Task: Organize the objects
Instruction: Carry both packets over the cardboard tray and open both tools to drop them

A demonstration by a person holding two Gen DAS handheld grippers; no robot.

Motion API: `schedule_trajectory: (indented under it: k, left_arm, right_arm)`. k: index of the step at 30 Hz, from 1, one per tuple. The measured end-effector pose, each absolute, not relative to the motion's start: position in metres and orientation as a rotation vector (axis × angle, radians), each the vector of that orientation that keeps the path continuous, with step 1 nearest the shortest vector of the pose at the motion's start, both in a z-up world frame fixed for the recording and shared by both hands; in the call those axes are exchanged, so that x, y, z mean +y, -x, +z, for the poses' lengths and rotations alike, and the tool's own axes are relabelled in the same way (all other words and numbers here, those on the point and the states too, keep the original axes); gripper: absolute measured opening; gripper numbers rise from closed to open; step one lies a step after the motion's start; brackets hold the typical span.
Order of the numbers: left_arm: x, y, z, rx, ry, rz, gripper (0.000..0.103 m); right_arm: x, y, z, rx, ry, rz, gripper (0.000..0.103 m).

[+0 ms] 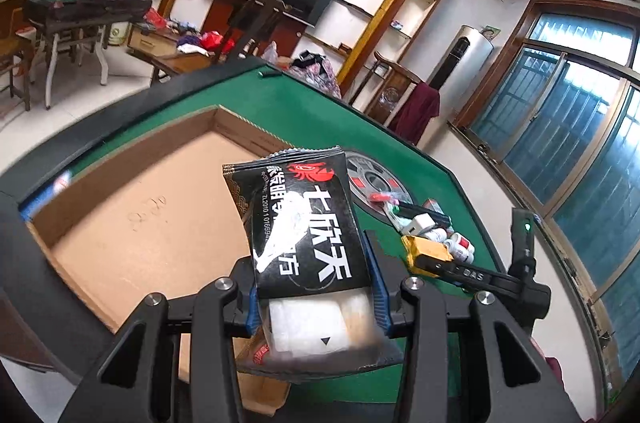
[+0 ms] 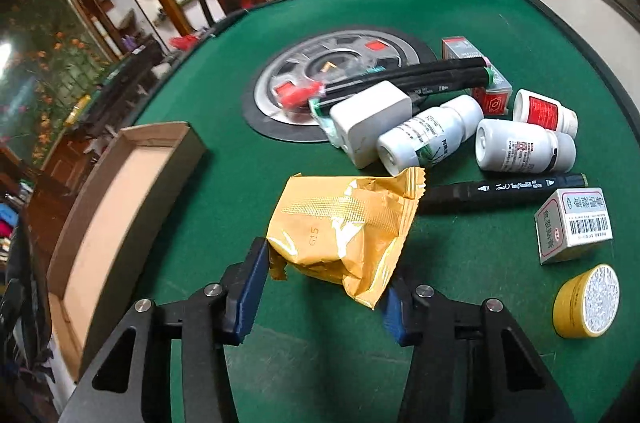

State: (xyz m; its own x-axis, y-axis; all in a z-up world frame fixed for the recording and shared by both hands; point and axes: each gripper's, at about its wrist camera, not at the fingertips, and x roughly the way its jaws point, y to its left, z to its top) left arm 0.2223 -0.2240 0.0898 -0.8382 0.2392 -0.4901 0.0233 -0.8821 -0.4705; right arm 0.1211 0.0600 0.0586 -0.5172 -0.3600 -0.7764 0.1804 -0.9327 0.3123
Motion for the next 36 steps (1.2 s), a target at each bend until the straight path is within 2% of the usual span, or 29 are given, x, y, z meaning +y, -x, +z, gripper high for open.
schedule_trajectory:
  k: [24, 31, 36]
  left_arm:
    - [-0.235, -0.242, 0.116, -0.646, 0.779, 2.938, 0.041]
    - [-0.245, -0.226, 0.109, -0.65, 0.82, 2.935, 0.041]
    - [-0.253, -0.193, 0.113, -0.552, 0.856, 2.981, 0.041]
  right_arm:
    - [0.029, -0.139, 0.116, -0.368, -1.102, -2.259, 0.054]
    - [0.008, -0.123, 0.128, -0.401, -1.1, -2.19, 0.054]
    - [-0.044, -0.091, 0.121, -0.365, -1.175, -2.106, 0.054]
